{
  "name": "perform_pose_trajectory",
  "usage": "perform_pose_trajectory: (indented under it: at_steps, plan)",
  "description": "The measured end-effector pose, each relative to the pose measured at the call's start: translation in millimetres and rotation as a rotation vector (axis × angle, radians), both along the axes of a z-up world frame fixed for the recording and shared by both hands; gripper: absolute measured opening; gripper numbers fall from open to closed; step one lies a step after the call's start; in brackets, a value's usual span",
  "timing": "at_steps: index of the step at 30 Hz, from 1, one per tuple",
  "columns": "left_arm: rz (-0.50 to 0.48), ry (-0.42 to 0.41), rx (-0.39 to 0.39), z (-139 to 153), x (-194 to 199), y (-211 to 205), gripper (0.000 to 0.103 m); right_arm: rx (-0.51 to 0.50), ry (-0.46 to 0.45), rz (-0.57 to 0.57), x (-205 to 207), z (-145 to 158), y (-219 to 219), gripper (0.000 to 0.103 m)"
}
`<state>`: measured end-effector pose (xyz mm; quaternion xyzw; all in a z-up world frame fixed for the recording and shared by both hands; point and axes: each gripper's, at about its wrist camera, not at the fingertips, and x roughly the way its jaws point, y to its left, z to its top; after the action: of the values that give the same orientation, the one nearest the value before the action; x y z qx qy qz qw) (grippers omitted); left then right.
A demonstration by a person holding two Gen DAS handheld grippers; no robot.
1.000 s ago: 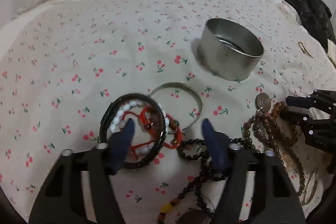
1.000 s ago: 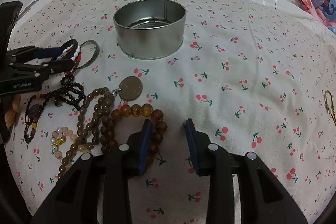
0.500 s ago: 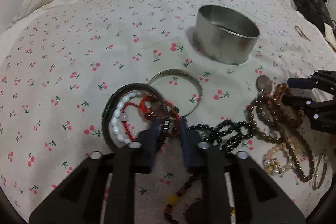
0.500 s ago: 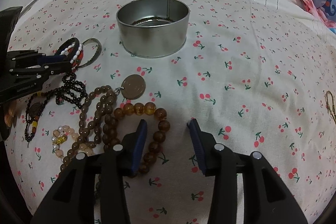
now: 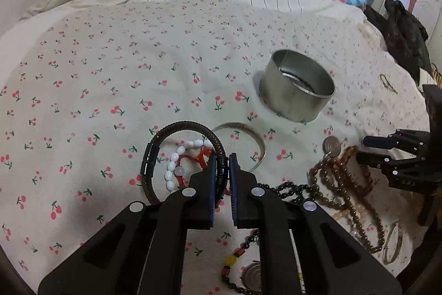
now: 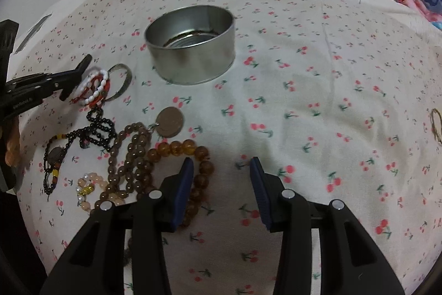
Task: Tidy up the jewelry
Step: 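Grasp the amber bead bracelet with the right gripper while the left grasps the black leather bracelet, then carry both bracelets over the silver tin and open both grippers to drop them in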
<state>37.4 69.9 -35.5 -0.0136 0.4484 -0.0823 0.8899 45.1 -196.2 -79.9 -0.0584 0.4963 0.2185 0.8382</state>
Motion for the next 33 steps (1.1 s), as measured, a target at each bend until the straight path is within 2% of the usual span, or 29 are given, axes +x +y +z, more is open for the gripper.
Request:
perform_pose_trajectory:
  at_steps: [7, 9, 10, 16, 22, 28, 33]
  plan:
    - [-0.004, -0.031, -0.014, 11.3, -1.4, -1.9, 0.009, -0.073, -0.017, 0.027, -2.5, -7.0, 8.0, 0.041]
    - [0.002, -0.036, -0.021, 13.5, -2.2, 0.4, 0.009, -0.069, -0.023, 0.027, -2.5, -5.8, 6.9, 0.026]
    - [0.006, -0.039, -0.025, 15.0, -2.5, 1.8, 0.009, -0.061, -0.019, 0.031, -2.0, -5.0, 6.6, 0.012]
    - [0.015, -0.055, -0.039, 20.5, -3.8, 3.0, 0.009, -0.04, -0.022, 0.06, -8.4, -1.4, 12.7, 0.012]
    - [-0.005, -0.068, -0.1, 31.7, -6.2, 2.0, 0.009, 0.128, -0.055, 0.027, -10.7, 25.4, -1.4, 0.012]
    - [-0.08, -0.083, -0.229, 48.3, -3.7, -13.8, 0.009, 0.289, -0.117, -0.003, -8.1, 53.9, -9.9, 0.012]
    - [-0.152, -0.097, -0.331, 65.5, 15.1, -40.8, 0.009, 0.444, -0.144, -0.036, 7.3, 81.0, -18.1, 0.012]
